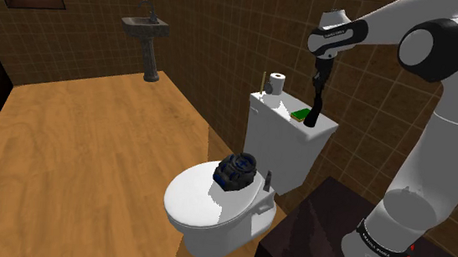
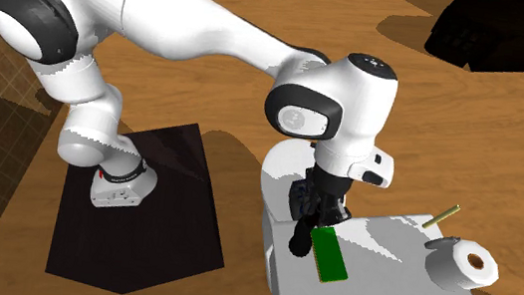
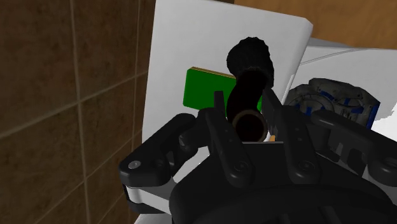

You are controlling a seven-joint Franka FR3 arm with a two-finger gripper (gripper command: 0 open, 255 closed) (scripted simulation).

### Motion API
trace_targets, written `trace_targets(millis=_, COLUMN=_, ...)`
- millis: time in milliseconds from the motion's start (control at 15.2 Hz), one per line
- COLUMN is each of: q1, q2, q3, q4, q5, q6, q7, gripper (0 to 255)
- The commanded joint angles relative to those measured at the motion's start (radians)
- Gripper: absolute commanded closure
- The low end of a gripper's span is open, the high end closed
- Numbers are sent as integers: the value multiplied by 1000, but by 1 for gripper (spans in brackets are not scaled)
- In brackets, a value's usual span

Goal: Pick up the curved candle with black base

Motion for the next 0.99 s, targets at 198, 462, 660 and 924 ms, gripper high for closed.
trace_targets(millis=198, q1=1, q2=-5, q3=0, q4=8, q5=-2, q6=-13, q7=-1, gripper=255)
trace_targets(millis=462, q1=2, q2=-13, q3=0, q4=52, q5=-2, q6=-64, q7=-9, gripper=255)
trace_targets(millis=660, q1=2, q2=-16, q3=0, q4=88, q5=-1, q6=-103, q7=-16, gripper=255)
trace_targets(millis=924, q1=2, q2=-17, q3=0, q4=140, q5=1, q6=-155, q7=-26, gripper=255)
